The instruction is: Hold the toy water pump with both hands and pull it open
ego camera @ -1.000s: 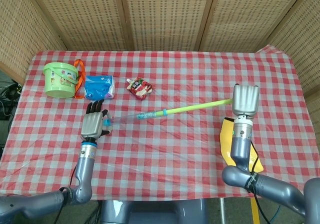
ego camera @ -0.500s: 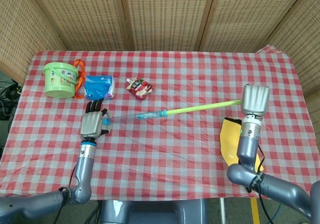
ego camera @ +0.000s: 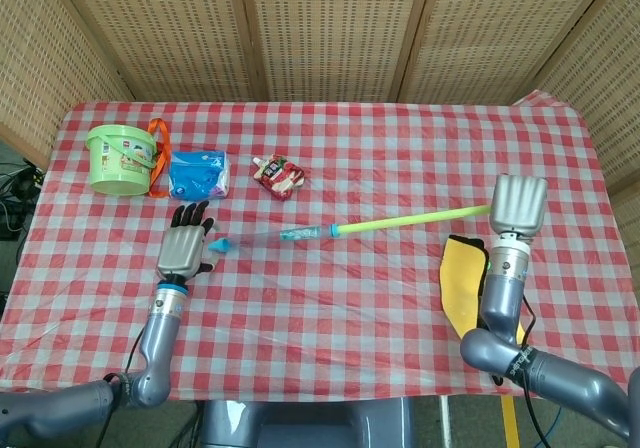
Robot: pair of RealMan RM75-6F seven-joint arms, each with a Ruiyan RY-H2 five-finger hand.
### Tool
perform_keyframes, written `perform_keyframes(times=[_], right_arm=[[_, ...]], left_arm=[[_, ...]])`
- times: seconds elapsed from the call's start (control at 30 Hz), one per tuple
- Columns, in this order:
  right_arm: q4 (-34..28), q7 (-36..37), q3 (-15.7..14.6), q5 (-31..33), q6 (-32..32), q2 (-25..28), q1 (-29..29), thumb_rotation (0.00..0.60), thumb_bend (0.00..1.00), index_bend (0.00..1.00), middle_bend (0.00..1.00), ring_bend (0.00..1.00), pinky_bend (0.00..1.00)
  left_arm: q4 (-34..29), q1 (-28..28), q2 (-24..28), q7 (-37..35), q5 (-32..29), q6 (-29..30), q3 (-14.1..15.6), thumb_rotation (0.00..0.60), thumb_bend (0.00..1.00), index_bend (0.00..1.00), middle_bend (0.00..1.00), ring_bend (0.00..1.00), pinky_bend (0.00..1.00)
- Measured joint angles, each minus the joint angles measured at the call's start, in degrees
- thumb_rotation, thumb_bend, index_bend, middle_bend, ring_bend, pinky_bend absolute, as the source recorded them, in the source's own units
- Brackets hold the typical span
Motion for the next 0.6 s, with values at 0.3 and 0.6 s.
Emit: perform_keyframes(times=[0.3, 0.6], right_arm=[[-3.87, -10.41, 0.89, 9.9, 3.49, 2.19, 1.02, 0.6, 0.21, 0.09, 0.08, 0.11, 0.17], [-7.64, -2.17, -0.49, 2.68, 4.63, 4.46, -0.81, 0.6, 0.21, 0.08, 0.0, 0.0, 0.06]], left_arm=[[-4.38, 0.36, 4.2, -1.37, -0.25, -1.45, 0.51, 0.6, 0.16, 0.0, 0.0, 0.0, 0.0], [-9.38, 4.46, 8.96, -8.54, 6.11, 2.17, 2.66, 0.6, 0.18, 0.0, 0.0, 0.0, 0.0]])
